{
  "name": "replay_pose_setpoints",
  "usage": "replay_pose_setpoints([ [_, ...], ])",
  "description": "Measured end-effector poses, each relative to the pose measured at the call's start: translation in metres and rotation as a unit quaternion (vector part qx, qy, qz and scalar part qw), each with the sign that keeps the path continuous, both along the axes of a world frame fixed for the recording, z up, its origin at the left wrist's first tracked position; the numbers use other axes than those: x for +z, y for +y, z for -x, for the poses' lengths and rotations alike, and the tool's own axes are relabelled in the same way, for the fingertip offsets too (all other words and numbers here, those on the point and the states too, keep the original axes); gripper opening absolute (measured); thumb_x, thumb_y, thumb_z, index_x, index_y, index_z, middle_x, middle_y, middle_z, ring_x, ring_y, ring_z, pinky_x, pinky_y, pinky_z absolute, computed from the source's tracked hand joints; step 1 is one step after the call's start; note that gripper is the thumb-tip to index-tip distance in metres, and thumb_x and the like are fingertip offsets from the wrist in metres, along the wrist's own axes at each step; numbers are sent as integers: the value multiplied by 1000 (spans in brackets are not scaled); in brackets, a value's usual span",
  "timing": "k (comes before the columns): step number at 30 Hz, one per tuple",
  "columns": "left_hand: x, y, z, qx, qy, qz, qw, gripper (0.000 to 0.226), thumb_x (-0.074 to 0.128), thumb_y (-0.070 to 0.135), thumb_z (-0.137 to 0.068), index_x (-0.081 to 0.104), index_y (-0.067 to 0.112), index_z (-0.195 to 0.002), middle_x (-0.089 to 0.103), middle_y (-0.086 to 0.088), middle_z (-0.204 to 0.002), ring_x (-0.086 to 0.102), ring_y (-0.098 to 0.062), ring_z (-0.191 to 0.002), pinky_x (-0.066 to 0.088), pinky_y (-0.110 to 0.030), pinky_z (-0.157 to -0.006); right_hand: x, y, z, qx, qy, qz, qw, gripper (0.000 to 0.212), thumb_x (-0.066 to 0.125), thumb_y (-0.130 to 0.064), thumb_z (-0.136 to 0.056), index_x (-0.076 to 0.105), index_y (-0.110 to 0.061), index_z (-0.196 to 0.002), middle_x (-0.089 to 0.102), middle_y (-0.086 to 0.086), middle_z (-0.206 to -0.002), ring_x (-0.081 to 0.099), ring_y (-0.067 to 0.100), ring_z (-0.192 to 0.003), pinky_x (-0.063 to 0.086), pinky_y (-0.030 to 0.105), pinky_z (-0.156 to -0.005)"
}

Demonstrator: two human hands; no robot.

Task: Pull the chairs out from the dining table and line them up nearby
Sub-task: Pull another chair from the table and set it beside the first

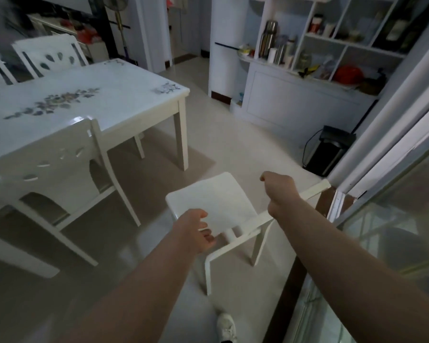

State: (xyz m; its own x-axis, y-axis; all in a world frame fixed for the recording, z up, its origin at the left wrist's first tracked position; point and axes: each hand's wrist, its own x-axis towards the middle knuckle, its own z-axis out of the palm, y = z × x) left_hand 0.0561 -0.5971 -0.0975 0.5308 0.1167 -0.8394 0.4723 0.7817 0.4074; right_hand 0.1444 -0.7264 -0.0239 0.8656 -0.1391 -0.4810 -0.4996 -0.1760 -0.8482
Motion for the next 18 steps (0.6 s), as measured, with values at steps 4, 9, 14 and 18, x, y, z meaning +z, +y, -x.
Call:
replay_pose_setpoints([
  [4, 31, 52, 20, 76, -50, -7, 996, 27, 43, 14, -95, 47, -2, -115, 46, -22, -110, 48, -32, -102, 40, -38, -96, 29, 64, 28, 98, -4, -39, 994, 25, 56, -8, -87, 59, 11, -103, 33, 5, -68, 33, 17, -61, 33, 28, -62],
  [9, 57, 128, 60, 151, -98, -10, 984, 30, 38, 14, -88, 37, 7, -59, 34, -7, -71, 33, -23, -59, 37, -34, -62, 60, 136, 53, 182, 5, -82, 980, 14, 52, -9, -89, 55, 4, -84, 33, 4, -59, 34, 11, -38, 27, 21, -38],
  [14, 83, 189, 104, 248, -125, -15, 960, 24, 35, 15, -94, 53, -1, -100, 53, -19, -96, 55, -31, -96, 43, -39, -97, 68, 211, 67, 271, -6, -91, 958, 41, 49, -16, -92, 52, 3, -128, 47, 5, -78, 47, 17, -69, 42, 29, -63],
  [18, 92, 222, 131, 322, -113, -40, 939, 47, 36, 14, -97, 36, -7, -139, 53, -24, -132, 47, -35, -129, 35, -44, -109, 68, 256, 81, 318, 3, -82, 944, 31, 48, -16, -95, 55, -1, -120, 57, 16, -102, 57, 29, -95, 49, 36, -85],
])
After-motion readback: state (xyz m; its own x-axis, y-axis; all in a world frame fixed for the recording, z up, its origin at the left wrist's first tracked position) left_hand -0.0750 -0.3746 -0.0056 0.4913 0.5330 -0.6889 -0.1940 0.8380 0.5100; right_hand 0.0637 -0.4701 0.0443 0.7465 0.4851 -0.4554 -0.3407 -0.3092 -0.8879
